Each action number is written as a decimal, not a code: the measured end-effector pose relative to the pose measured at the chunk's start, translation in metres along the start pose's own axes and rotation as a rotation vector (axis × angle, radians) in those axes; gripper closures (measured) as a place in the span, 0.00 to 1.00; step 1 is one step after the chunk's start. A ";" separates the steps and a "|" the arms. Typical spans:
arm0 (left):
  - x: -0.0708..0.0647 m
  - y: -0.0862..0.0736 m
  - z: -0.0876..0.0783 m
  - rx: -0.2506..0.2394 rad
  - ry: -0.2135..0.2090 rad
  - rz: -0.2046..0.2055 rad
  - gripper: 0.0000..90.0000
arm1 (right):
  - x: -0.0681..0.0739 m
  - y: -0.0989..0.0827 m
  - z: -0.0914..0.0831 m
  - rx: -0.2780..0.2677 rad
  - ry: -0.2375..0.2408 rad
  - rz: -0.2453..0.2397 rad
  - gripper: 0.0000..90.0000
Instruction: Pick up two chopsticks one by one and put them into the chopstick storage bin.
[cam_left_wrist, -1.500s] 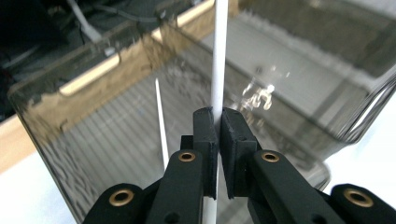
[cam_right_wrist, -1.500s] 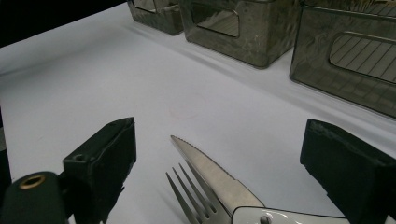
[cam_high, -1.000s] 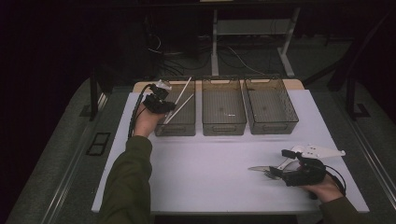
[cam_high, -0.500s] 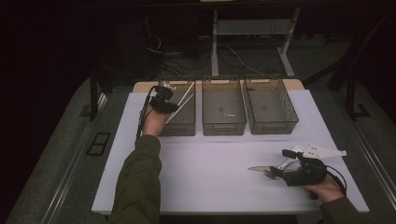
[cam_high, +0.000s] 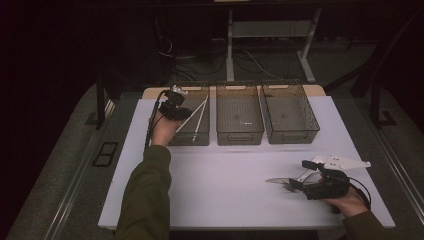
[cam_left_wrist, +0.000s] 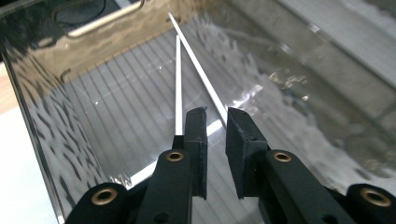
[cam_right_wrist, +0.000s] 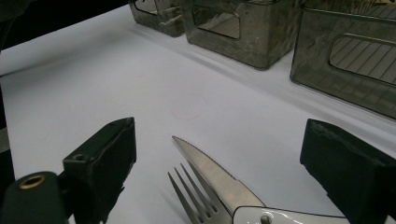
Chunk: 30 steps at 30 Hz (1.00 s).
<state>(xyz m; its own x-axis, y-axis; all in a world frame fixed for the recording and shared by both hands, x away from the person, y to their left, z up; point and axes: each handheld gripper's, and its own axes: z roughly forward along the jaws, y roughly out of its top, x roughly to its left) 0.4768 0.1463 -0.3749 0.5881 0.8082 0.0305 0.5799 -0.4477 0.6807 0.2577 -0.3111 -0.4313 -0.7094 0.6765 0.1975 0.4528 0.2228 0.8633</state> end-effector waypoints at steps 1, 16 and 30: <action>-0.001 0.001 -0.002 -0.008 -0.009 0.003 0.84 | 0.000 0.000 0.000 0.000 -0.001 0.000 0.12; -0.035 0.006 -0.049 -0.149 -0.186 0.045 0.56 | 0.000 0.000 0.001 0.007 -0.003 -0.007 0.12; -0.076 -0.021 -0.068 -0.212 -0.287 0.118 0.40 | 0.001 0.000 0.000 0.001 -0.009 0.000 0.12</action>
<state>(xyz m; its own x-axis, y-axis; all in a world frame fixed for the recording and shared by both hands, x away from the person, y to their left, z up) 0.3817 0.1207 -0.3420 0.7952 0.6025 -0.0682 0.3872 -0.4180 0.8218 0.2569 -0.3107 -0.4313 -0.7045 0.6830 0.1930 0.4530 0.2234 0.8631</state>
